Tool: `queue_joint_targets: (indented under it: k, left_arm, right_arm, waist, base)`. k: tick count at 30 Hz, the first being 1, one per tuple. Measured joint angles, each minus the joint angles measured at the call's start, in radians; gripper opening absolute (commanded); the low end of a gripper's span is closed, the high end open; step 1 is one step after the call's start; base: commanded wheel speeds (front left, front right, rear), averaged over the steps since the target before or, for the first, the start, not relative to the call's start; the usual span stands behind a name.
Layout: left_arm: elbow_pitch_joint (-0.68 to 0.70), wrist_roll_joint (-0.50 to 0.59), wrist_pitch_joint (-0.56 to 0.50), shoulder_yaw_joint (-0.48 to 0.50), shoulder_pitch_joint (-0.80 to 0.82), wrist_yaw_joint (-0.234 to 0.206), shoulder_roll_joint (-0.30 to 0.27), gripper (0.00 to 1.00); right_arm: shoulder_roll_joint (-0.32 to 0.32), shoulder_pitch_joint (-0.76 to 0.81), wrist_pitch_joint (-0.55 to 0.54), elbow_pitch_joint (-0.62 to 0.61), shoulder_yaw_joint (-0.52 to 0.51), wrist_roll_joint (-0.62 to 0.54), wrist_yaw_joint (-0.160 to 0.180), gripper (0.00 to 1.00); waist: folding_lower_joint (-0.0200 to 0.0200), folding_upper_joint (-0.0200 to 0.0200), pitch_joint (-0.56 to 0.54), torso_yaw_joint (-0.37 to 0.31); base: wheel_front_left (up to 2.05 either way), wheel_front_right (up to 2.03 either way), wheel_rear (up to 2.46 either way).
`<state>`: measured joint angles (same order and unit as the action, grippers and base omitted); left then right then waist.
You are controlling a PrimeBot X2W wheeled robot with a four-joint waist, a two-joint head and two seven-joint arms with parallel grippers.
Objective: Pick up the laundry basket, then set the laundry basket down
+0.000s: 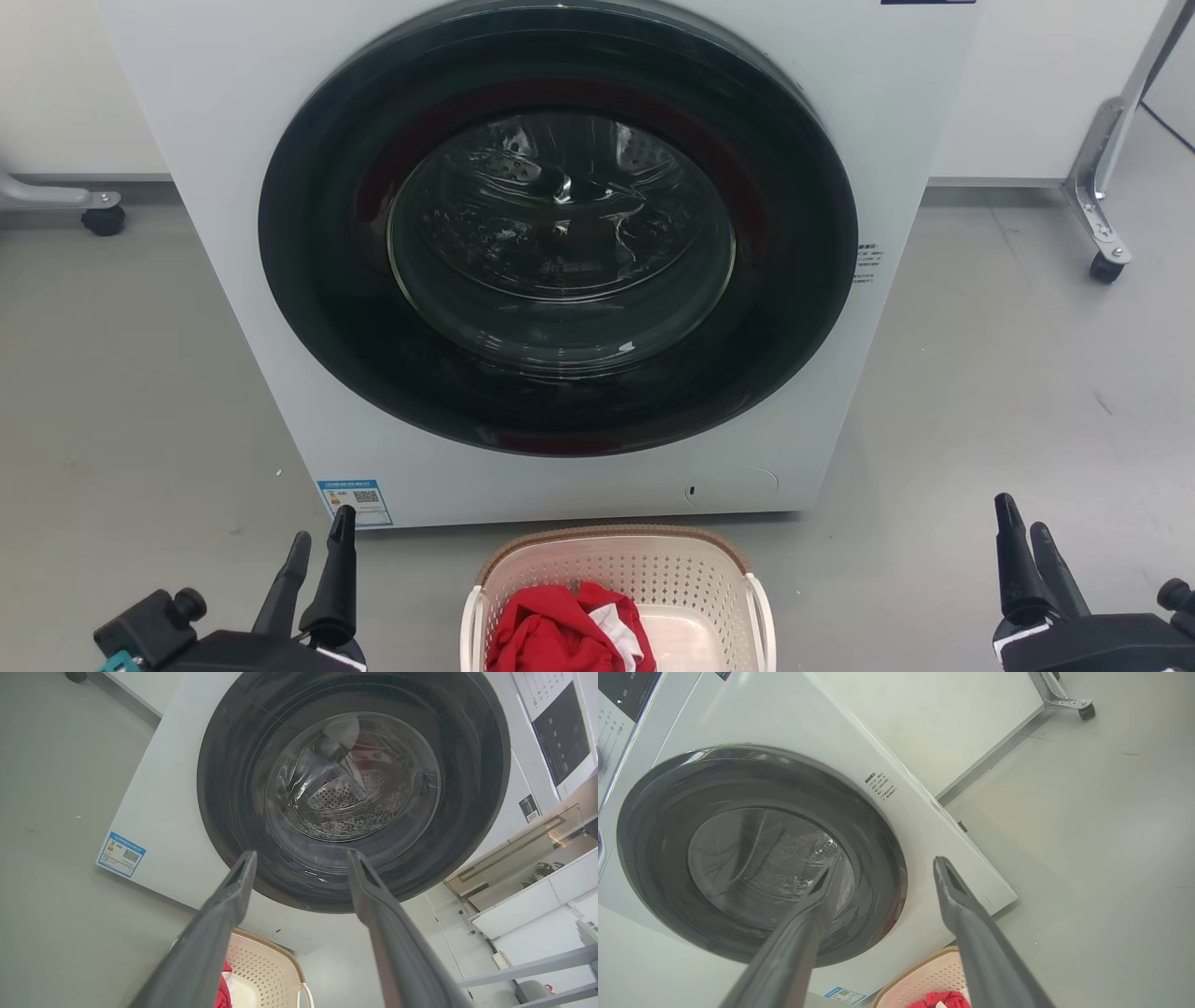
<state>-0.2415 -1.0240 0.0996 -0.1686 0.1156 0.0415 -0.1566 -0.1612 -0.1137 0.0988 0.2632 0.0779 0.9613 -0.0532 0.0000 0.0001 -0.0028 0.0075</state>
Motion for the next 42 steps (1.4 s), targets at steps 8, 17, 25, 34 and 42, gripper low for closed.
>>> queue_joint_targets:
  k: [8, 17, 25, 34, 42]
  left_arm:
    - [0.010, 0.138, 0.025, -0.049, 0.003, -0.045, -0.024, 1.00]
    - [0.016, 0.301, 0.055, -0.112, 0.008, -0.078, -0.044, 1.00]
    - [0.009, 0.412, 0.088, -0.149, 0.010, -0.105, -0.058, 1.00]
    - [-0.004, 0.517, 0.118, -0.174, 0.010, -0.134, -0.059, 1.00]
    - [-0.022, 0.616, 0.144, -0.193, 0.010, -0.157, -0.060, 1.00]
  right_arm:
    - [-0.026, -0.002, 0.025, -0.004, 0.046, -0.131, 0.025, 1.00]
    - [-0.055, -0.006, 0.060, -0.001, 0.100, -0.284, 0.054, 1.00]
    - [-0.072, -0.020, 0.089, 0.007, 0.141, -0.402, 0.072, 1.00]
    - [-0.086, -0.020, 0.120, 0.033, 0.177, -0.515, 0.091, 1.00]
    - [-0.093, -0.020, 0.150, 0.048, 0.204, -0.605, 0.109, 1.00]
  waist:
    - [0.0000, 0.0000, 0.000, 0.001]
    - [0.0000, 0.0000, 0.002, 0.002]
    - [0.0000, 0.0000, 0.002, 0.004]
    - [0.0000, -0.0001, 0.002, 0.005]
    - [0.0000, 0.0000, 0.006, 0.006]
  base:
    - [0.00, 0.00, 0.00]
    - [0.00, 0.00, 0.00]
    - [0.00, 0.00, 0.00]
    - [0.00, 0.00, 0.00]
    - [0.00, 0.00, 0.00]
